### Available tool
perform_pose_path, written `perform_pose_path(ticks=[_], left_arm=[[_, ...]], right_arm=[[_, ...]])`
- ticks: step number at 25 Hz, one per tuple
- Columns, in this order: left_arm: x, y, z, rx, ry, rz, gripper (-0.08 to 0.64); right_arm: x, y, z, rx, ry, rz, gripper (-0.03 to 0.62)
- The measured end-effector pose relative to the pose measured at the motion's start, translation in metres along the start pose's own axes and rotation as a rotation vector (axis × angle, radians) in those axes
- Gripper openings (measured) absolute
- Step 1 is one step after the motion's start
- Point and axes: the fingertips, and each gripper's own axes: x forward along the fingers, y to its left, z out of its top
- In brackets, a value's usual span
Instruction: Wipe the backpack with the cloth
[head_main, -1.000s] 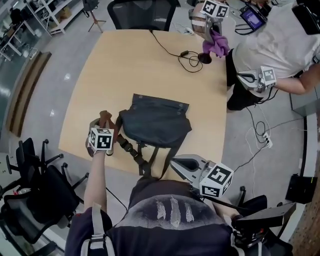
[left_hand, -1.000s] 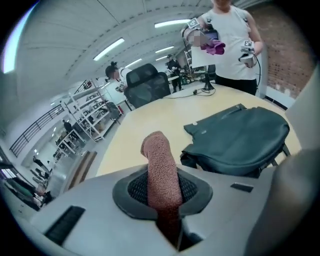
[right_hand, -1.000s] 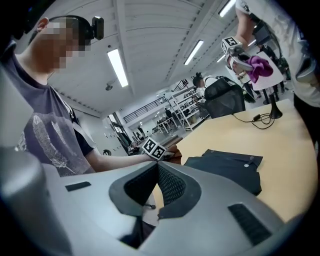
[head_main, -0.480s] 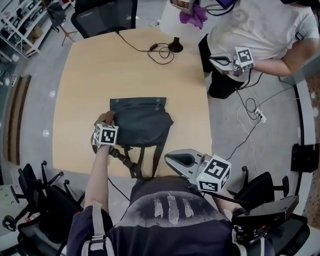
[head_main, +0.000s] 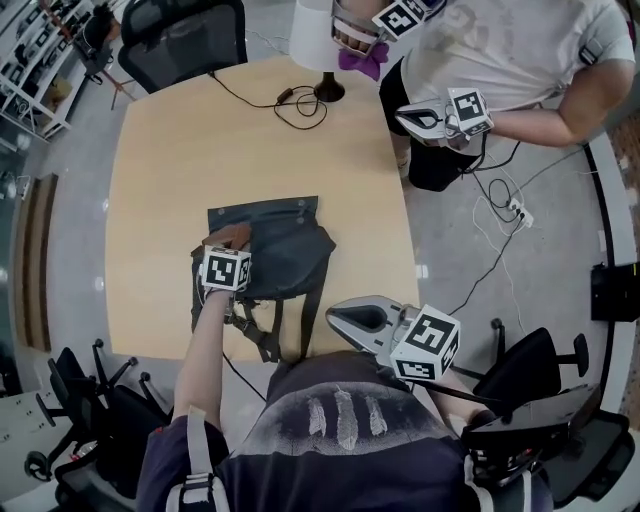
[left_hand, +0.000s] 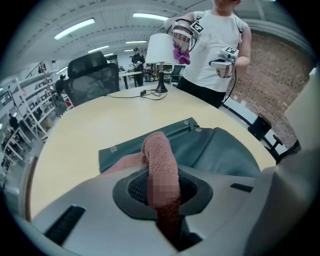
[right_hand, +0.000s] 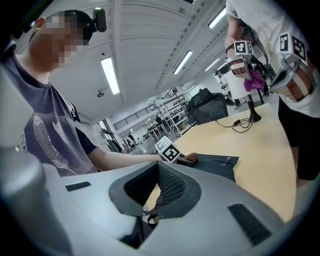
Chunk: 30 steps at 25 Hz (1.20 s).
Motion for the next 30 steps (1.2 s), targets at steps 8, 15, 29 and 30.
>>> perform_pose_path(ticks=[8, 15, 29, 30], left_arm=[[0.025, -0.049, 0.023, 0.069, 0.022, -0.106, 0.058], [0.05, -0.09, 0.066, 0.055, 0.007, -0.178, 0.058], [0.019, -0.21, 0.172, -0.132, -0.219, -0.703, 0.058], [0.021, -0.199, 0.179, -0.162, -0.252, -0.674, 0.058]], right_arm=[[-0.014, -0.005, -0.006, 0.029, -0.028, -0.046, 0.003], [-0.03, -0.013, -0.015, 0.057, -0.05, -0.095, 0.003], [-0.051, -0.024, -0.017, 0.056, -0.07, -0.148, 0.003], [-0.05, -0.024, -0.017, 0.056, -0.068, -0.153, 0.003]])
